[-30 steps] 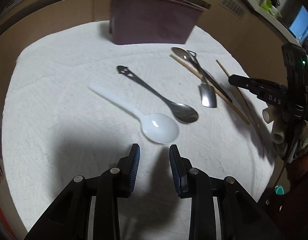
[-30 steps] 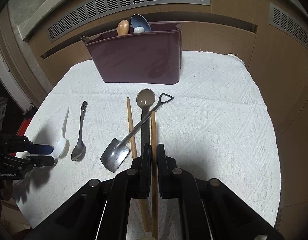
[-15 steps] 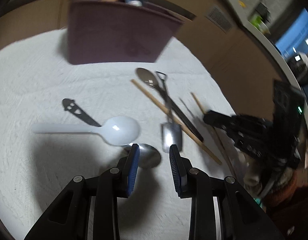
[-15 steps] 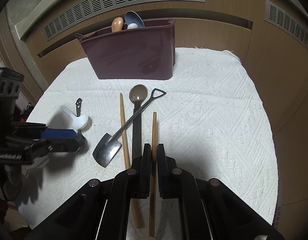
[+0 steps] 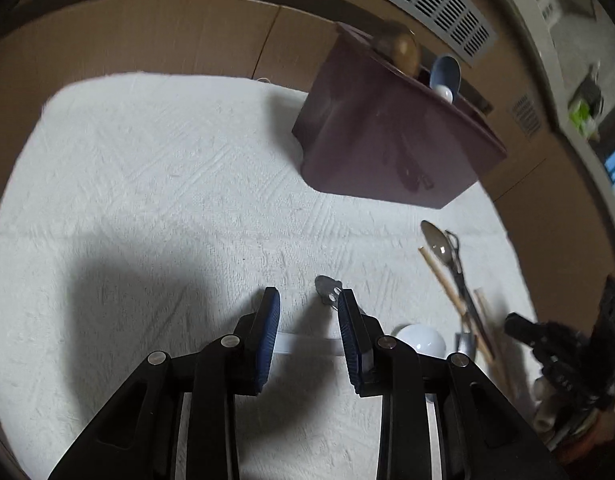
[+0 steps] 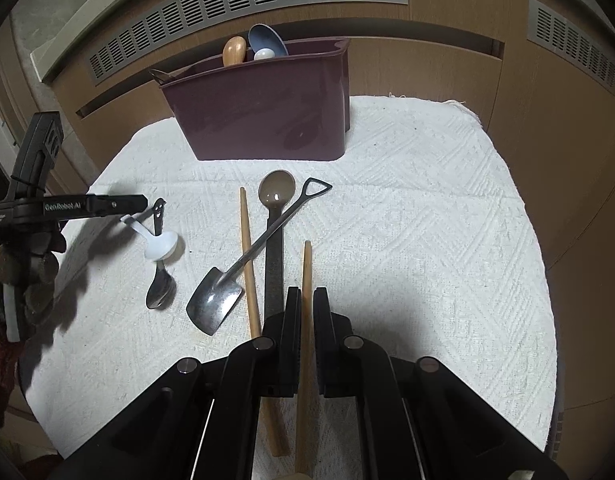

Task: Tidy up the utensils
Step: 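Grasp the white plastic spoon by its bowl with the left tool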

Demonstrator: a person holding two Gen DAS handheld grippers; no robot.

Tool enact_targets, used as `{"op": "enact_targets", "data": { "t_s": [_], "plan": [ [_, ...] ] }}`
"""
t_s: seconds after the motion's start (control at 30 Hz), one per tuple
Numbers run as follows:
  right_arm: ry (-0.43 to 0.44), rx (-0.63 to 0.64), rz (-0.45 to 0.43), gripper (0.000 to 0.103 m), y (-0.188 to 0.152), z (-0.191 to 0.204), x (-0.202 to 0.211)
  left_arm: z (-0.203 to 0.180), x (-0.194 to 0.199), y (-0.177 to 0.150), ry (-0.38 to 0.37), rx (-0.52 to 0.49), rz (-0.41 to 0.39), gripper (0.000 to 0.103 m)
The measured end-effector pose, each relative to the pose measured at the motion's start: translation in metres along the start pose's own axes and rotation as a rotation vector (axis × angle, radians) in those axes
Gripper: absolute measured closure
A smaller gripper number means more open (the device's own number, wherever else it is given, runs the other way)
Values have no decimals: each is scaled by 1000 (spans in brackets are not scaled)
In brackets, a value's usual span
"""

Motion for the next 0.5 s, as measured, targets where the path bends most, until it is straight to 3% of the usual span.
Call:
{"op": "enact_targets", "data": {
  "t_s": [0.23, 0.33, 0.5],
  "plan": [
    [4, -9, 2, 96, -3, -7, 2, -20, 12, -41, -9, -83, 97, 73],
    [28, -1, 22, 95, -4, -4, -1, -42, 14, -63, -1, -205, 144, 73],
    [18, 14, 20, 95, -5, -1, -1, -82, 16, -69, 50, -361, 113, 71]
  ]
}}
Point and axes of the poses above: each gripper's, at about its wrist camera, not at the fingertips, and x roughly against the way its jaws point, z to its left, y to its top, the point moved 3 cm from there along -x, roughly the way its jaws point, and after that the axes turned 3 degrees about z, right-handed, at the moved point
